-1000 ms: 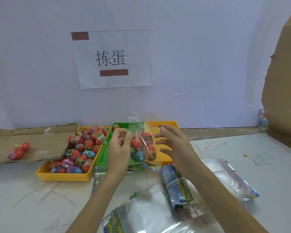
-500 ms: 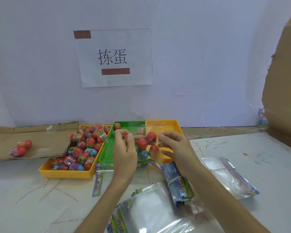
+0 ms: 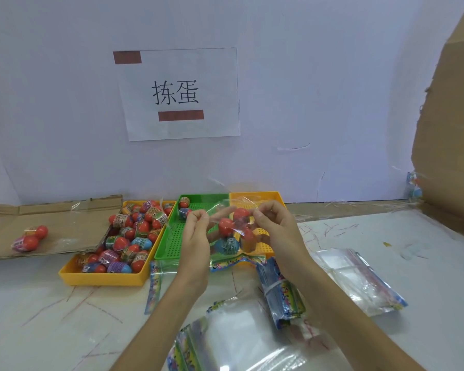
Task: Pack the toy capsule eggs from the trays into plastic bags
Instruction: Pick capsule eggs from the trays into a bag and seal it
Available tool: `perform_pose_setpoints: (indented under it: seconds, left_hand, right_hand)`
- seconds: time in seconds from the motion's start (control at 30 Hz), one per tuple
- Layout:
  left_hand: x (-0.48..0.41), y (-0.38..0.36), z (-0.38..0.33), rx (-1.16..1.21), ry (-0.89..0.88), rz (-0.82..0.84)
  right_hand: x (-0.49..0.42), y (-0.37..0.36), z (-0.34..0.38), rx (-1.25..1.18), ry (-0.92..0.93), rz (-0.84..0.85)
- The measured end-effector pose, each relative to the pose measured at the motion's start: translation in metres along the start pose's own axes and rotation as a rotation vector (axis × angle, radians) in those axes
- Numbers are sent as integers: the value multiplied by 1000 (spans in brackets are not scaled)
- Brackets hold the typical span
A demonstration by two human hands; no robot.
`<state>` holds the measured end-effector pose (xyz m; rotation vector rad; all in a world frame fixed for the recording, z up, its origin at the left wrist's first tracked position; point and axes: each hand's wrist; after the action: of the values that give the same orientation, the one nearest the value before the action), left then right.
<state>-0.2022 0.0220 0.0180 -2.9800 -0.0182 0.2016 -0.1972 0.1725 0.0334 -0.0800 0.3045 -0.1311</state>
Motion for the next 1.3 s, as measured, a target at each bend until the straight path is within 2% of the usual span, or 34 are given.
perform_pose_setpoints:
  seconds: [0.27, 0.53, 0.97, 1.17, 1.3]
  left_hand:
    - [2, 2, -7, 172, 186, 68]
    - [9, -2, -8, 369, 337, 89]
    - [17, -10, -11, 448, 326, 162]
    - [20, -15, -14, 367, 241, 165]
    - [21, -12, -13, 354, 255, 212]
  right_hand:
    - [1, 2, 2, -101, -5, 38]
    - [2, 0, 1, -60, 56, 17]
    - [-2, 4, -3, -194, 17, -73]
    - [-2, 3, -6, -126, 41, -87]
    - [-1, 3, -6, -121, 59, -54]
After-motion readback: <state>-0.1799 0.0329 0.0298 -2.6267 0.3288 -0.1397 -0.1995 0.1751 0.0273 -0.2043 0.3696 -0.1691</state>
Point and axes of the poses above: each hand's wrist, its own x-axis away from the middle knuckle, its own y-axis out of the back of the hand, z = x × y, and after that the axes turned 4 degrees about y, right-handed
